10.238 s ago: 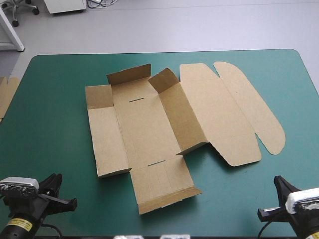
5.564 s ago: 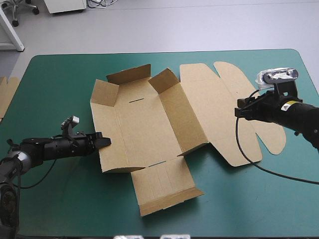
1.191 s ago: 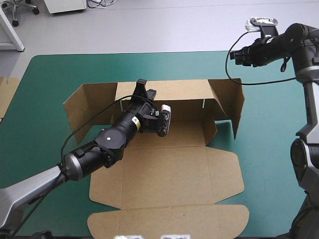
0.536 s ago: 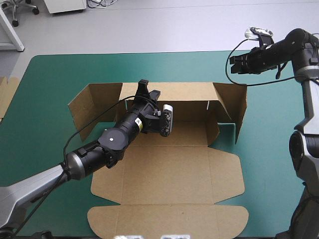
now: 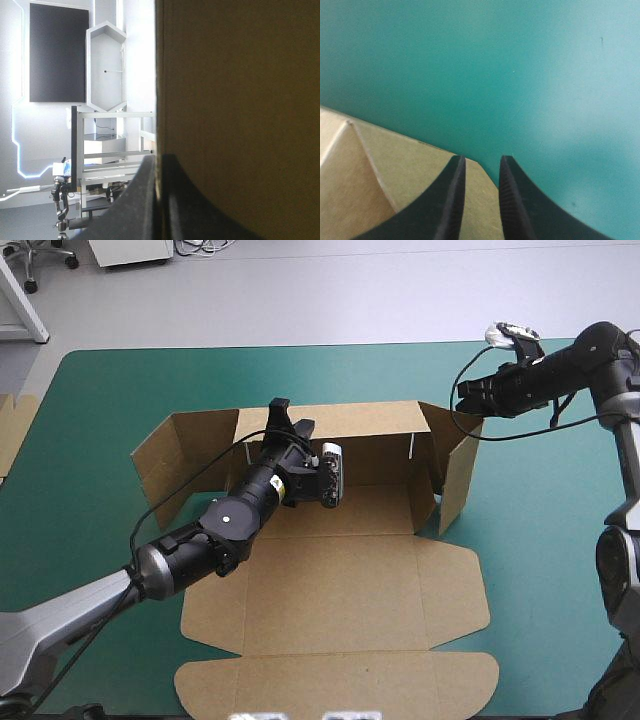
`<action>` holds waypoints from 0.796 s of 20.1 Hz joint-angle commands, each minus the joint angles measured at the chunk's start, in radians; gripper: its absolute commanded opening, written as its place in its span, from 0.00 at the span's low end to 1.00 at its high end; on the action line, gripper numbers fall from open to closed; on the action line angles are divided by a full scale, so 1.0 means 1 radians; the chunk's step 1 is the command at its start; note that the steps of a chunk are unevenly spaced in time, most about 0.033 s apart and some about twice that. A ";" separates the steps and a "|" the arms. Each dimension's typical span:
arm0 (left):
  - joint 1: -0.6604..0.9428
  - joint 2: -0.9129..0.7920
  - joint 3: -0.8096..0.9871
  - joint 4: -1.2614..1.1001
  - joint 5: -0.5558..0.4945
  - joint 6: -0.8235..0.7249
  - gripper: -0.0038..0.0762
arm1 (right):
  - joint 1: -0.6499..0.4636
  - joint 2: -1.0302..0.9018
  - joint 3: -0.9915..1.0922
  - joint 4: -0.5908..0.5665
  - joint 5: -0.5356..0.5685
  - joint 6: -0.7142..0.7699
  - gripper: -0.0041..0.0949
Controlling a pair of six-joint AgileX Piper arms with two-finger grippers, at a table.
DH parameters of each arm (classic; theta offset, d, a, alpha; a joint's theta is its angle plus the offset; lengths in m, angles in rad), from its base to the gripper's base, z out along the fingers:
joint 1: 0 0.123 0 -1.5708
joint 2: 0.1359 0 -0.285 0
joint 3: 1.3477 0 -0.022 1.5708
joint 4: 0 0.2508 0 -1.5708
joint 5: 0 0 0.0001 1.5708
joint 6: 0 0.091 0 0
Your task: Fold the box
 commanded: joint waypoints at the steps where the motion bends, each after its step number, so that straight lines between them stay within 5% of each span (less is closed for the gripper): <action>1: -0.006 -0.019 -0.026 0.016 0.048 -0.017 0.04 | -0.004 -0.090 0.031 0.065 0.008 -0.031 0.27; 16: -0.006 -0.010 -0.026 0.018 0.048 -0.017 0.03 | -0.004 -0.384 0.427 0.322 -0.117 -0.341 0.27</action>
